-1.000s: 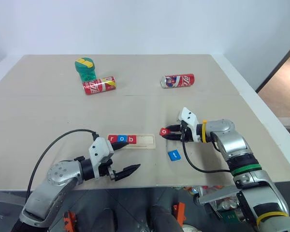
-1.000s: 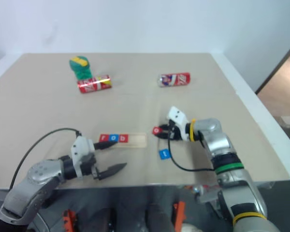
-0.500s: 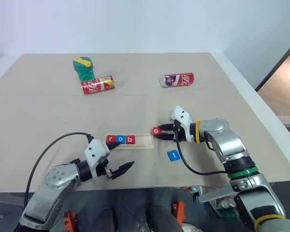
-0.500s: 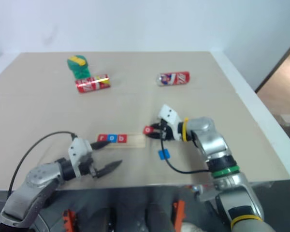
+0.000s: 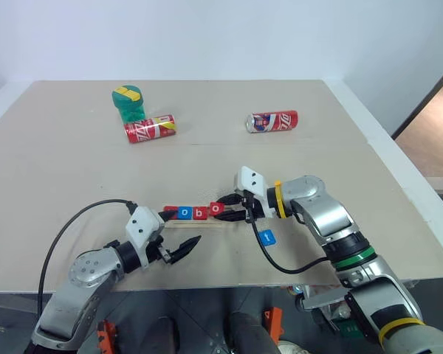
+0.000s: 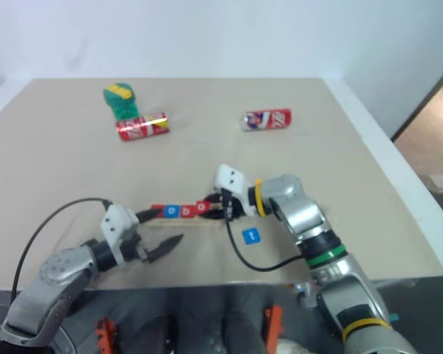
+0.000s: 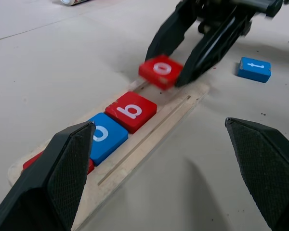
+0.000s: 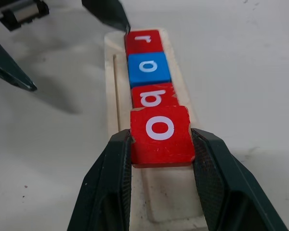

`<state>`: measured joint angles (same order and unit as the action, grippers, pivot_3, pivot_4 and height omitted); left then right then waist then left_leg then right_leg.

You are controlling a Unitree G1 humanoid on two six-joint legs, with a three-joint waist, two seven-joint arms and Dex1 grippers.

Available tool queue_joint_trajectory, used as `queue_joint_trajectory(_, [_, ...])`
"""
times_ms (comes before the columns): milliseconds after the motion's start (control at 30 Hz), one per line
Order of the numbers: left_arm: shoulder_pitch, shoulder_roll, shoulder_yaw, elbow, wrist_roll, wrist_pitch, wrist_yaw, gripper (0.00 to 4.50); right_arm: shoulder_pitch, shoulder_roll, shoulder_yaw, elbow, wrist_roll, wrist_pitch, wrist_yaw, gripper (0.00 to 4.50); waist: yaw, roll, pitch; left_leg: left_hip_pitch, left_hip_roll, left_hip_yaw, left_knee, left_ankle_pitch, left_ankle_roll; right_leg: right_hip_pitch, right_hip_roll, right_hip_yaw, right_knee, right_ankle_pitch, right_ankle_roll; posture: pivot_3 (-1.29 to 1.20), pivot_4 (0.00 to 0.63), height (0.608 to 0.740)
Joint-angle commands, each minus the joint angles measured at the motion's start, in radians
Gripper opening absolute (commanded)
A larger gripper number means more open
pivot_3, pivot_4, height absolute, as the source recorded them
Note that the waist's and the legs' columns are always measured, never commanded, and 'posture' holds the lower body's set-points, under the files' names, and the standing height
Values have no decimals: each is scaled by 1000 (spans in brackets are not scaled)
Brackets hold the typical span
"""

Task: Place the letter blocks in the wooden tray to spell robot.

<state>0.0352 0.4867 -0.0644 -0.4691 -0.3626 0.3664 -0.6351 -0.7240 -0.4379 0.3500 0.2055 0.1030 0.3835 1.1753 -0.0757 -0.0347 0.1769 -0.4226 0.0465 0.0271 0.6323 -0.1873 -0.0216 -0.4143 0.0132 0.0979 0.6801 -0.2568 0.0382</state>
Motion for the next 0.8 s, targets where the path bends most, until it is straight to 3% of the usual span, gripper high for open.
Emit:
queue_joint_trajectory(33, [1,0,15,-59,-12,10,14,4500,-37,9,5,34,-14,-46,6,1249,0,0,0,0,0,0,0,0,0,0,0,0,0,0,0,0,150,740])
queue_joint_trajectory(800, [-13,1,7,-90,-23,55,35,4500,-55,45,20,96,-43,-96,32,1249,0,0,0,0,0,0,0,0,0,0,0,0,0,0,0,0,150,740])
